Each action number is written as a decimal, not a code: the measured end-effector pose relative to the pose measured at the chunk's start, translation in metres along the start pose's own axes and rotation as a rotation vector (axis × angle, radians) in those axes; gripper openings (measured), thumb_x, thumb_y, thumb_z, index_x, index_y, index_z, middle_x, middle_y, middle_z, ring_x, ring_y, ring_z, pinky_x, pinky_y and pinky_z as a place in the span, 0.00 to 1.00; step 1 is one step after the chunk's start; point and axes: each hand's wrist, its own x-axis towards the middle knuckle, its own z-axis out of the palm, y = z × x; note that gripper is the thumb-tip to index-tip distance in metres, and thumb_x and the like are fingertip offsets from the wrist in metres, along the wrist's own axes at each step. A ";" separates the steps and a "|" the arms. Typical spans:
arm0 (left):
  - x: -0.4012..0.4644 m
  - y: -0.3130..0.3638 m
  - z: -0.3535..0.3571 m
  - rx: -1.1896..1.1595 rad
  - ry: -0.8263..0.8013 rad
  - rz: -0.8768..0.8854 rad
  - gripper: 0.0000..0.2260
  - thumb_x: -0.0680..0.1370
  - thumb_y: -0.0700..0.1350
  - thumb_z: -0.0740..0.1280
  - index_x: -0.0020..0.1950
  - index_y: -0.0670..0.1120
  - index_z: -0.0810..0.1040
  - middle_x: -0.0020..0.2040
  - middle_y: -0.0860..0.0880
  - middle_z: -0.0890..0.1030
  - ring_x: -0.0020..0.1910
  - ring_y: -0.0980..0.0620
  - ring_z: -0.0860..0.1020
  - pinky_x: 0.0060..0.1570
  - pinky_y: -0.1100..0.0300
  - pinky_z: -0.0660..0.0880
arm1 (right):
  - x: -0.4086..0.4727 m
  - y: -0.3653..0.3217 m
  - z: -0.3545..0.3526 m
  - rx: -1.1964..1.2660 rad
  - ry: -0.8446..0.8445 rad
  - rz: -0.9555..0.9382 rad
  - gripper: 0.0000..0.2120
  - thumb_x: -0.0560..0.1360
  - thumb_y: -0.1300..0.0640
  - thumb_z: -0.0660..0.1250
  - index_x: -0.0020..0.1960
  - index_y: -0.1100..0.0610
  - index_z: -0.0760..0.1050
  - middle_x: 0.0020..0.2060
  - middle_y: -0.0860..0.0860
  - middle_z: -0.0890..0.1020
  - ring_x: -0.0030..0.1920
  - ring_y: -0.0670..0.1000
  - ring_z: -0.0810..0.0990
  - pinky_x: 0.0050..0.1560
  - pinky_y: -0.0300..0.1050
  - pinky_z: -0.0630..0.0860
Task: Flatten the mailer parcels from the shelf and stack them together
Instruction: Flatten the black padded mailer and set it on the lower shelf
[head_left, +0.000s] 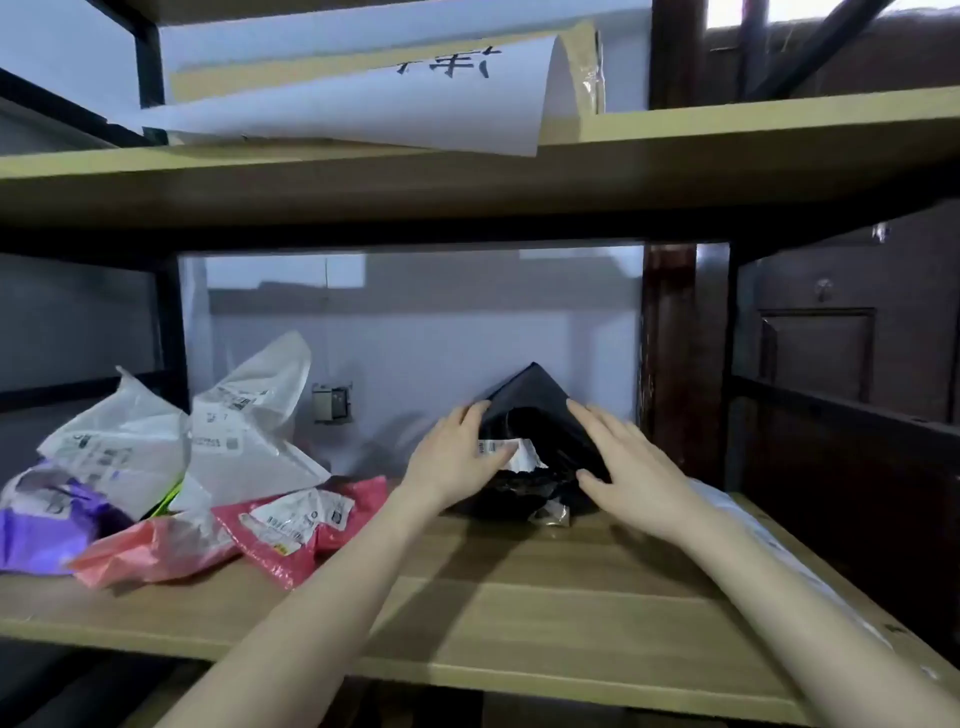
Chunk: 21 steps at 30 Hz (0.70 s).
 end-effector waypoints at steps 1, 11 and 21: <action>0.005 -0.001 0.005 -0.053 0.005 -0.021 0.30 0.77 0.58 0.61 0.75 0.48 0.59 0.74 0.49 0.64 0.71 0.48 0.64 0.66 0.52 0.66 | 0.003 0.001 0.002 0.011 0.012 0.015 0.35 0.76 0.53 0.60 0.76 0.46 0.44 0.76 0.48 0.53 0.75 0.51 0.56 0.69 0.51 0.65; 0.031 0.005 0.041 0.037 0.140 -0.054 0.20 0.76 0.53 0.64 0.65 0.47 0.69 0.62 0.48 0.75 0.60 0.45 0.74 0.51 0.51 0.71 | -0.001 0.017 0.012 0.069 0.049 0.066 0.34 0.75 0.57 0.62 0.76 0.50 0.49 0.74 0.46 0.59 0.72 0.49 0.60 0.69 0.47 0.62; 0.016 0.010 0.007 -0.160 0.388 0.014 0.09 0.77 0.48 0.64 0.53 0.48 0.81 0.51 0.49 0.82 0.49 0.45 0.80 0.49 0.53 0.75 | -0.005 0.020 0.007 0.118 0.034 0.038 0.37 0.75 0.58 0.63 0.76 0.48 0.45 0.76 0.49 0.53 0.75 0.53 0.55 0.74 0.47 0.54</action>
